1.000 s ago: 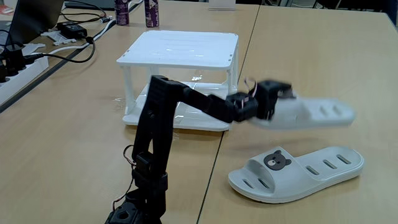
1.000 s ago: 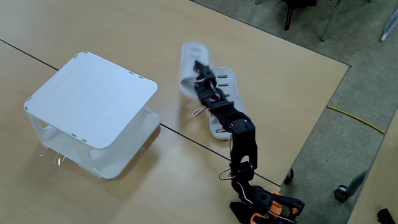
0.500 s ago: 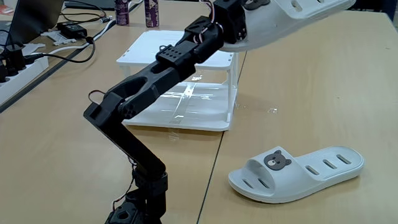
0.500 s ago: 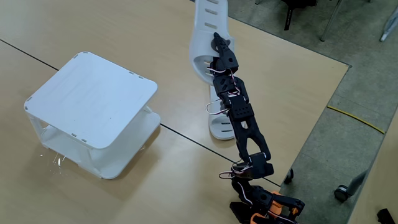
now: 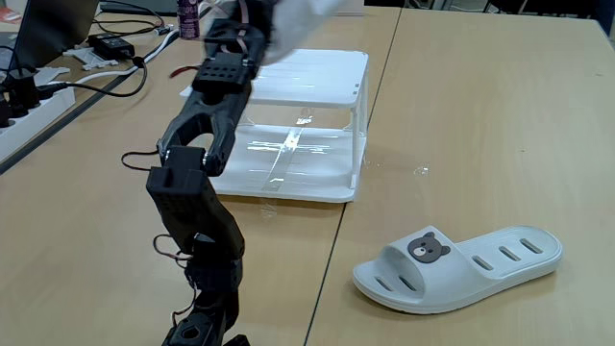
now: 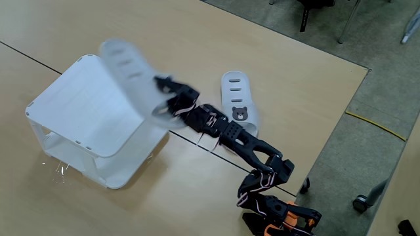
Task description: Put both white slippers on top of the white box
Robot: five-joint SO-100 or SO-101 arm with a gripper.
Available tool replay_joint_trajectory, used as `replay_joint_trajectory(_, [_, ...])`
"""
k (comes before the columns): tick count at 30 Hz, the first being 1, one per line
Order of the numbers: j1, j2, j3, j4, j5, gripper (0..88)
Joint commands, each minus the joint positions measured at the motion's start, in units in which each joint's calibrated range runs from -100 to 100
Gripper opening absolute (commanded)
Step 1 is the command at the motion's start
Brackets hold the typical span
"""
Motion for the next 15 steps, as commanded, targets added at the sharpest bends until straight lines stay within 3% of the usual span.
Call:
replay_joint_trajectory(1, [-8.51, -0.6, -6.72, -0.01, 0.42, 0.8])
replay_joint_trajectory(9, [-15.33, 1.51, -6.72, -0.09, 0.42, 0.8])
replay_joint_trajectory(15, [-15.42, 17.58, -21.87, -0.27, 0.42, 0.8])
